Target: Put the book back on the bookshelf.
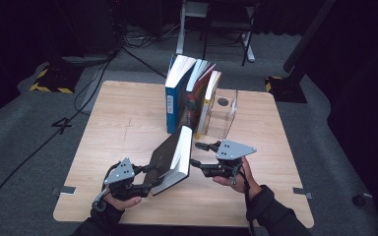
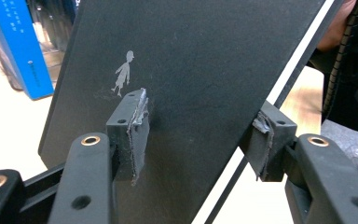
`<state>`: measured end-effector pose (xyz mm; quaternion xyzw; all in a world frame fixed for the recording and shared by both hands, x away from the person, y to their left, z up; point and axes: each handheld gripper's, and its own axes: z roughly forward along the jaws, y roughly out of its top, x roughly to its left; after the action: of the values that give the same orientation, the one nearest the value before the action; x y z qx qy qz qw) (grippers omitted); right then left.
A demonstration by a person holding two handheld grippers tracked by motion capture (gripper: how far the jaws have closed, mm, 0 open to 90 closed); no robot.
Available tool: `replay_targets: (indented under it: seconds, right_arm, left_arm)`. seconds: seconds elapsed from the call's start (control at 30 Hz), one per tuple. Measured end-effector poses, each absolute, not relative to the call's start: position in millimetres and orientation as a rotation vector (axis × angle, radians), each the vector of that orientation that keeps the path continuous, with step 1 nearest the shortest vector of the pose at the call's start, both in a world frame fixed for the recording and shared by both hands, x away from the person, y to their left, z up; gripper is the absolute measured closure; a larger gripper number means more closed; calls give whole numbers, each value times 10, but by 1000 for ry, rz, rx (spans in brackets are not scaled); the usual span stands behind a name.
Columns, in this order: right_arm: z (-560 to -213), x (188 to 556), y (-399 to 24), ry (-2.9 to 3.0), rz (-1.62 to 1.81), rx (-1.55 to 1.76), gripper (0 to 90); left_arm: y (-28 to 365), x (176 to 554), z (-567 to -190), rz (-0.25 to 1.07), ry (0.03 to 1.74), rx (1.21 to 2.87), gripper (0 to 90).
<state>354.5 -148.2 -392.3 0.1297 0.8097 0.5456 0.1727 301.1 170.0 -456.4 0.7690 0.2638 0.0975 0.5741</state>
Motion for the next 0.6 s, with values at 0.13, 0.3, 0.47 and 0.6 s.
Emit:
replay_targets:
  seconds: [0.13, 0.3, 0.47, 0.6]
  right_arm:
    - [-3903, 3516, -1519, 2275, 1528, 335, 443]
    - [-3834, 3458, -1625, 2241, 1521, 312, 452]
    - [-3779, 3427, -1674, 2233, 1489, 286, 460]
    - [-3751, 3412, -1697, 2226, 1498, 279, 471]
  left_arm:
    - [1659, 3048, -4569, 193, 596, 1799, 458]
    - [1478, 3090, -4561, 158, 544, 1826, 458]
    - [1370, 3129, -4561, 146, 525, 1835, 458]
    - [1255, 3206, -4568, 131, 538, 1835, 455]
